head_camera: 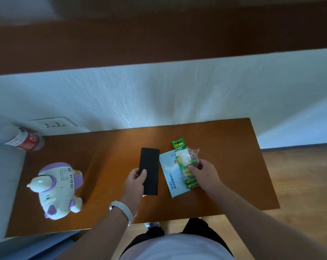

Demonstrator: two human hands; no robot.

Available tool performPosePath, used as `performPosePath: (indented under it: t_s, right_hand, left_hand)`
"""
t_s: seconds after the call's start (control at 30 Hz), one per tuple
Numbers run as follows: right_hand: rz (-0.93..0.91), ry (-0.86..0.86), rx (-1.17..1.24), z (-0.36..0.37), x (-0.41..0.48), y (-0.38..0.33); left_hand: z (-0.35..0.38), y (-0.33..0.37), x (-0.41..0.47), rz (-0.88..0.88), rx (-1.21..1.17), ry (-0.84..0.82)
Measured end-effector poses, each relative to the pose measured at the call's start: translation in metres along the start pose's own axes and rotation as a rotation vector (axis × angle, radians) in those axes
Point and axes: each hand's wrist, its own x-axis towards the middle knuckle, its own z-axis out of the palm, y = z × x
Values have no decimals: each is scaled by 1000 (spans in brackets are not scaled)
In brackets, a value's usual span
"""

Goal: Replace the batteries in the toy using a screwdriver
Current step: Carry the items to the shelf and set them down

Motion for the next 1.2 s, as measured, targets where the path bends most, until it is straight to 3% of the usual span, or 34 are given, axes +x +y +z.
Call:
performPosePath:
  t_s: [0.27,0.57,0.77,1.0,1.2]
  right_hand:
    - [42,70,-23,-33,5,15]
    - [17,209,-247,-33,19,16]
    - [-10,187,-263,-35,20,19]
    - [5,32,-171,-59,14,18]
    - [-82,84,-213,-80,-1,-1]
  left_hand:
    - [21,-3,-4,-5,26,-17]
    - [40,1,-9,-27,-22,-41]
    - [43,7,-13,-2,-6,-38]
    - [48,15,-21,18,0,-38]
    - [59,30,-35,40,-40,-67]
